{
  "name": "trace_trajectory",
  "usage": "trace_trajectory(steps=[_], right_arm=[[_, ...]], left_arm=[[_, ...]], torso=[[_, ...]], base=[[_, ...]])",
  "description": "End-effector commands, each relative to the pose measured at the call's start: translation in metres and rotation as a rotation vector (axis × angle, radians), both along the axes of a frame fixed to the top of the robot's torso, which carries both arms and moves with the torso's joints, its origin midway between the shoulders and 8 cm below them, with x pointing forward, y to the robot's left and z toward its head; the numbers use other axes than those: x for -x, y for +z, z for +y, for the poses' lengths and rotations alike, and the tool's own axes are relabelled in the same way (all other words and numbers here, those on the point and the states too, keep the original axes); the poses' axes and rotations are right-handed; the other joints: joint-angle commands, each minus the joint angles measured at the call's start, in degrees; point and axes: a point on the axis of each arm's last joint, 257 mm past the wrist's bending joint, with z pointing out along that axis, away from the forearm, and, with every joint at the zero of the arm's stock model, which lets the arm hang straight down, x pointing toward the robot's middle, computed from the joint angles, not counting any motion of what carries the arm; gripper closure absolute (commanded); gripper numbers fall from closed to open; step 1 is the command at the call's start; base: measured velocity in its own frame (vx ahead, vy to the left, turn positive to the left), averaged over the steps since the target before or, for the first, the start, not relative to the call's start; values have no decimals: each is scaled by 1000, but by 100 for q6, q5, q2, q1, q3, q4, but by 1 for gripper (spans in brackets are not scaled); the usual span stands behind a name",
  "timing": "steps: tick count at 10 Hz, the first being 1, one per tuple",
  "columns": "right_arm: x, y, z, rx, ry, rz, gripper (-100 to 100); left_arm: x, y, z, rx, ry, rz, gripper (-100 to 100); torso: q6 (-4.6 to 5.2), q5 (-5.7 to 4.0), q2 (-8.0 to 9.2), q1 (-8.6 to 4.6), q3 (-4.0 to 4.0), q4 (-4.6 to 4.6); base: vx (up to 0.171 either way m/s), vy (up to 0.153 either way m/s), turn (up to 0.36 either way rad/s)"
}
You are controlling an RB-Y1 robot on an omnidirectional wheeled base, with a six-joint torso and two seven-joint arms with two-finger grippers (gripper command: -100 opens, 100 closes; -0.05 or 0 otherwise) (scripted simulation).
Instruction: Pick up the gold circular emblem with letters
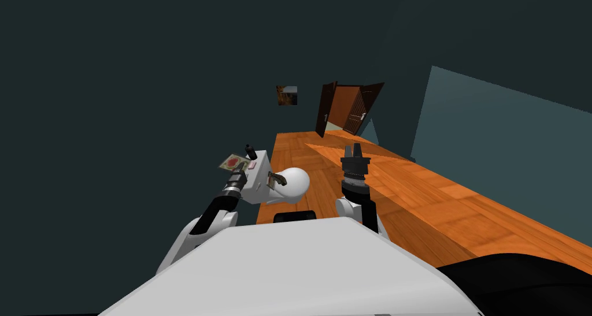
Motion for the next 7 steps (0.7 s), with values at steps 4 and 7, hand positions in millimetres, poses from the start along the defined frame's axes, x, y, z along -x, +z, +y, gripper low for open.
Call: trace_trajectory(steps=[4, 7], right_arm=[[0, 0, 0, 0, 0, 0, 0], [0, 0, 0, 0, 0, 0, 0]], left_arm=[[8, -30, 12, 22, 40, 120, -100], [15, -47, 18, 35, 63, 193, -100]], torso=[[0, 0, -4, -1, -3, -1], [0, 1, -5, 3, -3, -1]], base=[[42, 0, 3], [38, 11, 5]])
